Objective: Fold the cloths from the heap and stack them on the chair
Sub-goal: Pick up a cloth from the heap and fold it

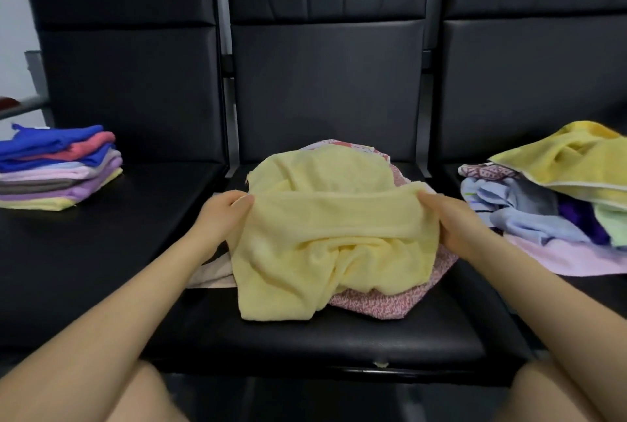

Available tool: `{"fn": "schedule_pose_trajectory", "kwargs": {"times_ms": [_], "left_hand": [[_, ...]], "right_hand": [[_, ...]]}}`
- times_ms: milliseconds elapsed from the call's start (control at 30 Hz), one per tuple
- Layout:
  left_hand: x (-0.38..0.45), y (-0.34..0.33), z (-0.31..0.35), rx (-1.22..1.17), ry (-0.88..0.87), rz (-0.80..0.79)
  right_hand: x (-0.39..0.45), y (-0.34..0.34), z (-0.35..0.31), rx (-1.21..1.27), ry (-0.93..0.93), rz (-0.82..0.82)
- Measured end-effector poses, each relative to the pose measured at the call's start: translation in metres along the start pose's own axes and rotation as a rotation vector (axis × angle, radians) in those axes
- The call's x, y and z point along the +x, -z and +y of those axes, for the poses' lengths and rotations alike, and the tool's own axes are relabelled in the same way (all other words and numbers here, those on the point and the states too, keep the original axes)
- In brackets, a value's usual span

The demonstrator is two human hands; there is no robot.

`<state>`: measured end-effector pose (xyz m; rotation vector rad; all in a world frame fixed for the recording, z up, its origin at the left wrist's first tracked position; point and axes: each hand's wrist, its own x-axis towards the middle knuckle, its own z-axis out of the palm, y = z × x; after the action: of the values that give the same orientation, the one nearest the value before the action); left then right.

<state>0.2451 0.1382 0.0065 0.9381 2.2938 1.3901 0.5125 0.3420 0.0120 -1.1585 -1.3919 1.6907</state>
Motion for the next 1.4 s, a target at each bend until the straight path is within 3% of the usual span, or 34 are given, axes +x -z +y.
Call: {"fn": "schedule_pose_trajectory", "kwargs": {"times_ms": [167, 300, 433, 600, 767, 867, 967, 1033, 1100, 1200, 1300, 1400], "left_hand": [[0.012, -0.018, 0.002, -0.169, 0.164, 0.025], [0.016, -0.029, 0.006, -0.142, 0.174, -0.043], [0.018, -0.029, 0.004, -0.018, 0.087, 0.02], [0.008, -0.013, 0.015, 0.1, -0.137, 0.177], [-0.017, -0.004, 0.035, -0.071, -0.202, 0.159], [-0.04, 0.0, 0.043, -0.112, -0.234, 0.084], [-0.058, 0.001, 0.042, -0.14, -0.149, -0.134], [-0.066, 0.001, 0.038, -0.032, -0.084, -0.294], [-0.07, 0.0, 0.03, 0.115, -0.081, -0.354], [-0.069, 0.005, 0.026, 0.19, -0.24, -0.2], [-0.064, 0.015, 0.031, 0.005, -0.257, -0.008], [-0.05, 0.016, 0.037, 0.003, -0.256, 0.122]], "right_hand": [[0.002, -0.033, -0.008, -0.124, 0.061, -0.031], [-0.013, -0.054, -0.005, -0.217, 0.097, -0.202], [-0.015, -0.059, 0.008, -0.473, 0.297, -0.112], [-0.009, -0.046, 0.004, -0.223, 0.177, 0.003], [-0.029, -0.018, -0.009, -0.137, 0.083, -0.096], [-0.052, 0.0, -0.015, -0.415, 0.173, -0.107], [-0.073, 0.016, -0.018, -0.462, 0.145, -0.194], [-0.087, 0.024, -0.018, -0.511, 0.078, -0.296], [-0.092, 0.028, -0.015, -0.653, 0.067, -0.279], [-0.087, 0.028, -0.012, -0.836, 0.244, -0.05], [-0.076, 0.025, -0.019, -0.563, 0.397, 0.074], [-0.059, 0.017, -0.026, -0.314, 0.442, 0.098]]}}
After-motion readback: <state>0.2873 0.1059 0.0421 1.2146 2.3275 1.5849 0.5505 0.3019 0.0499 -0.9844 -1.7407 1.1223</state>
